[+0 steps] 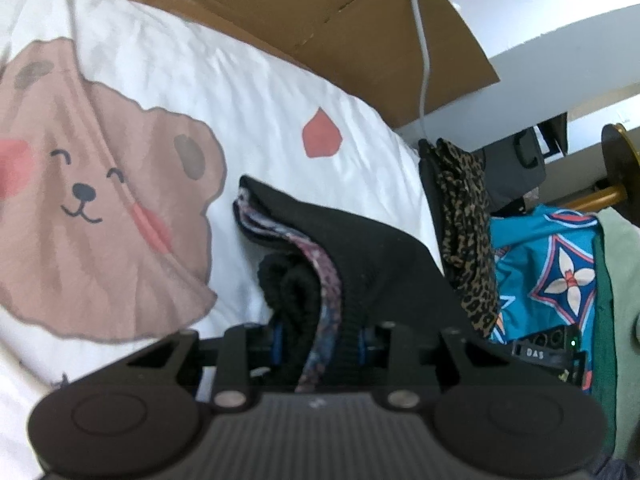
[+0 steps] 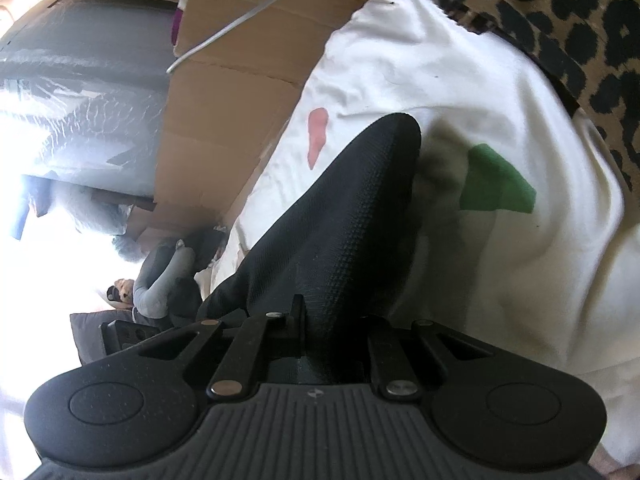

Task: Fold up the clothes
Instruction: 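Lift the folded black shorts with both grippers and carry them toward the teal blanket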

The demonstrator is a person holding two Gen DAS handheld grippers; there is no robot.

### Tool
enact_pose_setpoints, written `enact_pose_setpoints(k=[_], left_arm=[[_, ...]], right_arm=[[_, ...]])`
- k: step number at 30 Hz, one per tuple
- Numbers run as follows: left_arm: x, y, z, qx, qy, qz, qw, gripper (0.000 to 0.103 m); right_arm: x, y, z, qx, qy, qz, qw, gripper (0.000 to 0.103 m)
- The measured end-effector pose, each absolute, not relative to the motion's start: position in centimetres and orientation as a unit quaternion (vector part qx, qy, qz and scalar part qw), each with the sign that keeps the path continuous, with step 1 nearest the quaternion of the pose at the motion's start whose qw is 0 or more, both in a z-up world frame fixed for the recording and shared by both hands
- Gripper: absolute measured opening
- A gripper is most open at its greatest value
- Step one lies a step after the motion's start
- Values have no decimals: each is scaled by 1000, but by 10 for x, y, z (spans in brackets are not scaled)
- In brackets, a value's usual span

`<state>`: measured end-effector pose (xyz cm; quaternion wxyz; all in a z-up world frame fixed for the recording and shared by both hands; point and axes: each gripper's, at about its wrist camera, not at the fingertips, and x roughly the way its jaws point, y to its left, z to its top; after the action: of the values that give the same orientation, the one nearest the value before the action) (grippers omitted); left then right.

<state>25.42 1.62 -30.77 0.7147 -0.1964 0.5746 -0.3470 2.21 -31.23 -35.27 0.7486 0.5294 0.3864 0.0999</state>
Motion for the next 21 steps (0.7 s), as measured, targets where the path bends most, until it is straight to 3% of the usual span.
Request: enact_pose_setpoints(k=[11, 21], left_arm=[[236, 25, -240, -161, 587, -316, 728, 33], [220, 25, -118, -146, 532, -307, 775, 33]], right_arm=[[23, -294, -294, 484, 399, 123, 769, 8], [24, -291, -178, 447, 354, 143, 809, 9]])
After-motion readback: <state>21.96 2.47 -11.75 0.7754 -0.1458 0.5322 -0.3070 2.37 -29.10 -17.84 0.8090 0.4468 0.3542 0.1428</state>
